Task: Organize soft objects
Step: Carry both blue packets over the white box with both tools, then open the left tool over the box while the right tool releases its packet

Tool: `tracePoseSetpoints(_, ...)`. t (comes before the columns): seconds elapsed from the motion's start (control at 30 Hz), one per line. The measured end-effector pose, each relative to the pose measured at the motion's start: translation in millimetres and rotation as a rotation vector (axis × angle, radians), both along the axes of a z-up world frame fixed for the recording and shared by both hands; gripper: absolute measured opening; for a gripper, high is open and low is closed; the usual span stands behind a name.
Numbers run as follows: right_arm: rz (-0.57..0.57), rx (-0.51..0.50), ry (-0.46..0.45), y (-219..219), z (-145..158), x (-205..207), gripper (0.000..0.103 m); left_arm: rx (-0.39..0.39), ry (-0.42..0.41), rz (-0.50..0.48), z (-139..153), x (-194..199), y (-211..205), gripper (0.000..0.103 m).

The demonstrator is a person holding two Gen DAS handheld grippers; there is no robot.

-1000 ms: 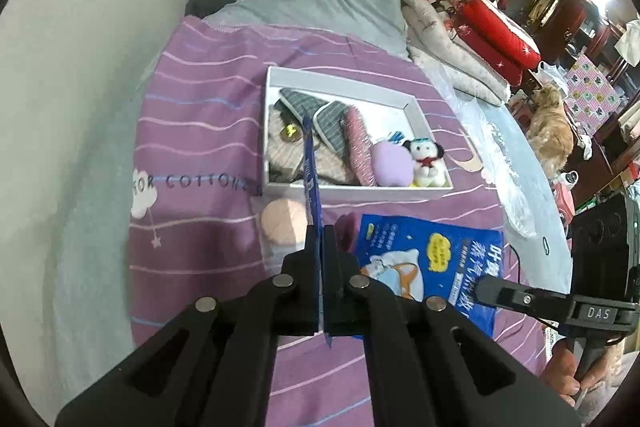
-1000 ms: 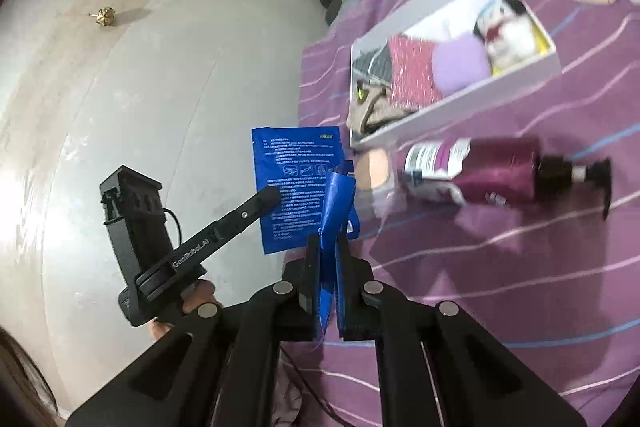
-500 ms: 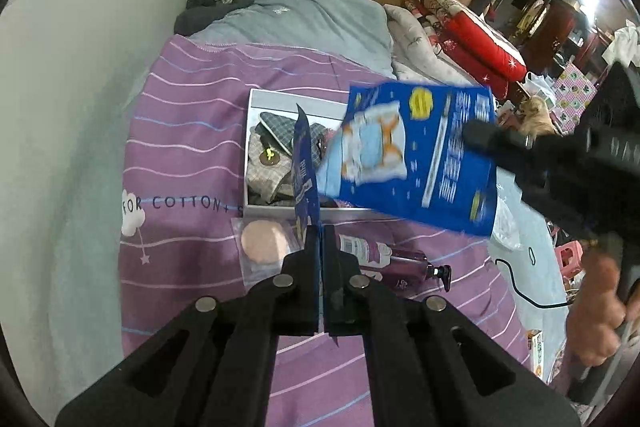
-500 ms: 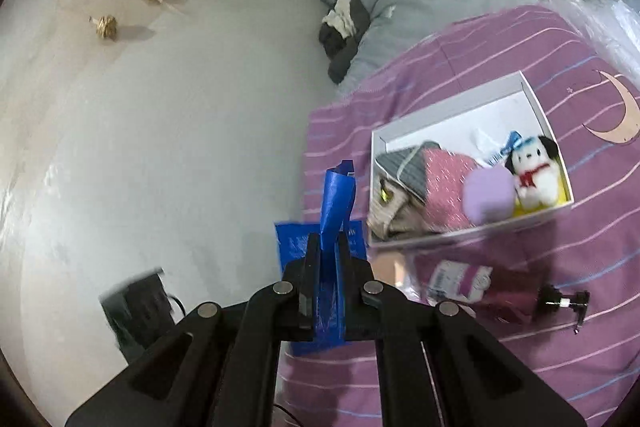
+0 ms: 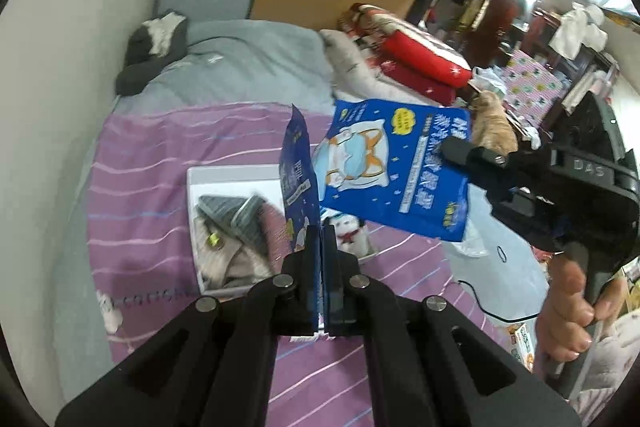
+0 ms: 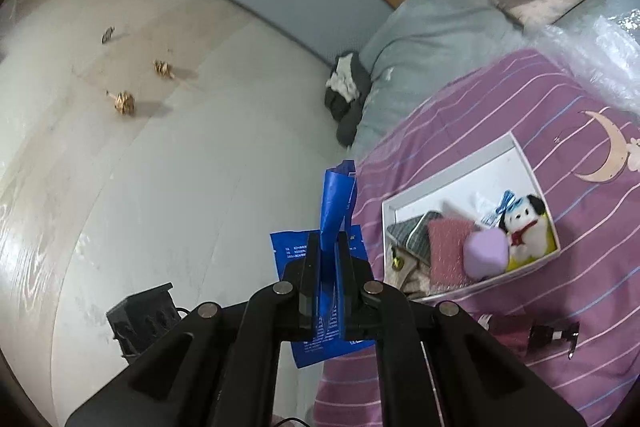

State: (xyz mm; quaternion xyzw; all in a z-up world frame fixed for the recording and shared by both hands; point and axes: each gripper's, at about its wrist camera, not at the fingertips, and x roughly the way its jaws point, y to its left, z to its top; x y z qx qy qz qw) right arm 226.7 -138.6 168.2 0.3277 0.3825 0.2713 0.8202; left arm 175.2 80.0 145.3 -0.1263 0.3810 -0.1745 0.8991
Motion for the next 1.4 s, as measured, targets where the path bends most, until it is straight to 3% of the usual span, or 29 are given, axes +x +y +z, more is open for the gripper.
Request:
tracePoseSetpoints(0.2,-0.063,0.024,-0.029,-16.2,2.3,8.5,0.004,-0.030,-0.033,-0.031,5.6,18.7,-19.2,0.002)
tracePoseSetpoints(0.43,-0.157,0.042,-0.065,-44.3,-2.9,25.5,0.004,-0.218,-0.007,-0.050,-3.6,63.2,-32.7,0.002)
tracePoseSetpoints(0.57,-0.209,0.022,-0.062,-57.0,-15.6,41.6,0.004,-0.256,-0.019,-0.081,-9.9,88.3,-46.9,0.002)
tracePoseSetpoints(0.73,-0.277,0.088,-0.018,-76.9,-48.1,67.0,0.004,-0.315,0.043,-0.074,-43.0,126.3,-50.6,0.002)
tracePoseSetpoints(0.87,-0.264,0.071,0.016,-73.3,-79.2,86.8,0.004,-0.400,0.110,-0.055,-75.8,143.4,-44.9,0.002)
tracePoseSetpoints(1.17,-0.233,0.006,0.063,-62.7,-119.3,101.5,0.004,-0.342,0.234,0.021,-135.6,156.2,-32.7,0.002)
tracePoseSetpoints(1.27,-0.231,-0.010,0.065,-61.4,-122.8,101.8,0.004,-0.169,0.269,0.123,-143.4,154.4,-29.2,0.002)
tracePoseSetpoints(1.4,-0.211,-0.023,0.079,-55.4,-126.9,103.5,0.004,-0.070,0.292,0.166,-153.5,155.4,-31.7,0.002)
